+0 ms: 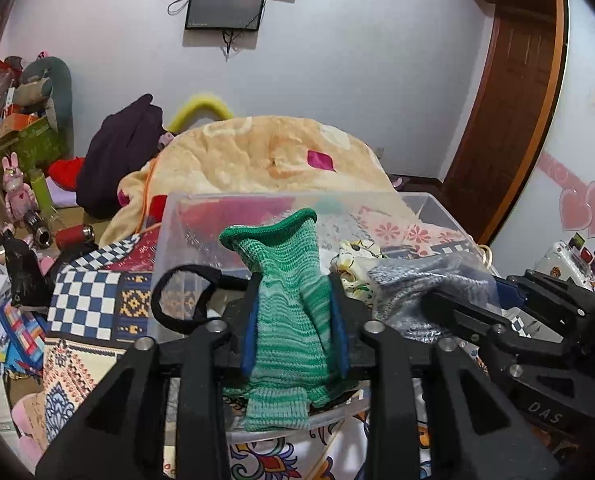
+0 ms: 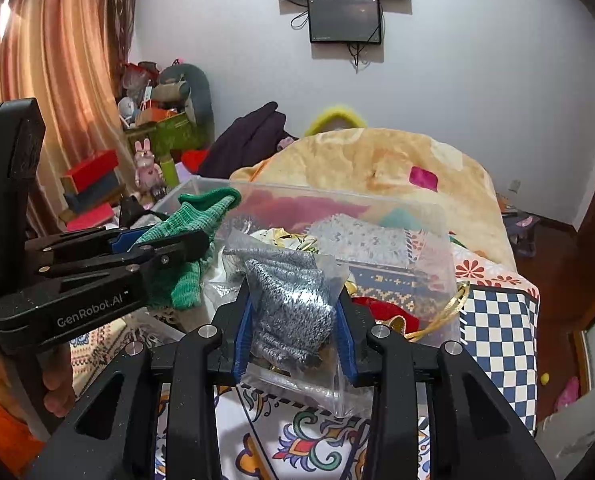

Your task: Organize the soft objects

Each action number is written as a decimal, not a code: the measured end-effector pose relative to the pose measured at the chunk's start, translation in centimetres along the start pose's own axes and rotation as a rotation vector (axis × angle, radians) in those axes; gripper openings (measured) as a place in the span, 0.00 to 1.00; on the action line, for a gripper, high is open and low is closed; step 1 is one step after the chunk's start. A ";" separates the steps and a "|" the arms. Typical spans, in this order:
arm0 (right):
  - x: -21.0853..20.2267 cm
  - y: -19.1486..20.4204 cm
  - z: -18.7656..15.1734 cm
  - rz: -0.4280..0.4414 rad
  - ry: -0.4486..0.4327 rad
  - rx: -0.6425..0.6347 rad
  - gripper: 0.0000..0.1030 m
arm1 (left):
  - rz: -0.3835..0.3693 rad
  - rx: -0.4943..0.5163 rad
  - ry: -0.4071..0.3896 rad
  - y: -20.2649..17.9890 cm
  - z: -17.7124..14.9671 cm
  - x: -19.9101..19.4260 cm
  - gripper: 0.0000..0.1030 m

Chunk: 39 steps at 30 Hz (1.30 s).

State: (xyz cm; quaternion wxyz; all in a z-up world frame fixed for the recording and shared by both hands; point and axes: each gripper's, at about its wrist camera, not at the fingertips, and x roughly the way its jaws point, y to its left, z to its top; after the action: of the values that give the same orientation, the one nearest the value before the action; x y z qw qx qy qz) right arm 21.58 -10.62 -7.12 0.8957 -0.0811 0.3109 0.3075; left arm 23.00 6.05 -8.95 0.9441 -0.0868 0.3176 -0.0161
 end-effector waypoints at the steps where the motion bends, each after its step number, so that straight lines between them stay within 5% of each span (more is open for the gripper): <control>1: 0.0 0.0 -0.1 0.000 0.003 -0.003 0.34 | 0.004 0.001 0.000 0.1 -0.1 0.0 0.37; 4: 0.0 -0.1 -0.3 -0.003 0.013 -0.009 0.36 | 0.006 0.004 0.002 0.1 -0.4 -0.1 0.49; 9: -0.3 -0.2 -0.4 -0.016 0.017 -0.011 0.53 | 0.020 0.031 -0.009 -0.2 -1.0 -1.0 0.57; 16: -3.2 -0.2 -0.4 -0.036 -0.041 -0.025 0.58 | 0.010 0.029 -0.060 -0.3 -1.5 -4.2 0.58; 26: -10.6 -0.4 0.4 -0.023 -0.211 0.019 0.59 | 0.017 0.054 -0.252 -1.9 -1.4 -13.1 0.59; 39: -17.6 1.5 0.8 -0.019 -0.405 0.013 0.72 | 0.019 0.107 -0.426 -4.7 -1.6 -21.4 0.76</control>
State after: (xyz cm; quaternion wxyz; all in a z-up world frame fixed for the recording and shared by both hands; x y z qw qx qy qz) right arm 10.27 -17.98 4.28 0.9433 -0.0145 0.1254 0.3070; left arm 5.05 3.04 3.36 0.9932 -0.0352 0.1105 -0.0056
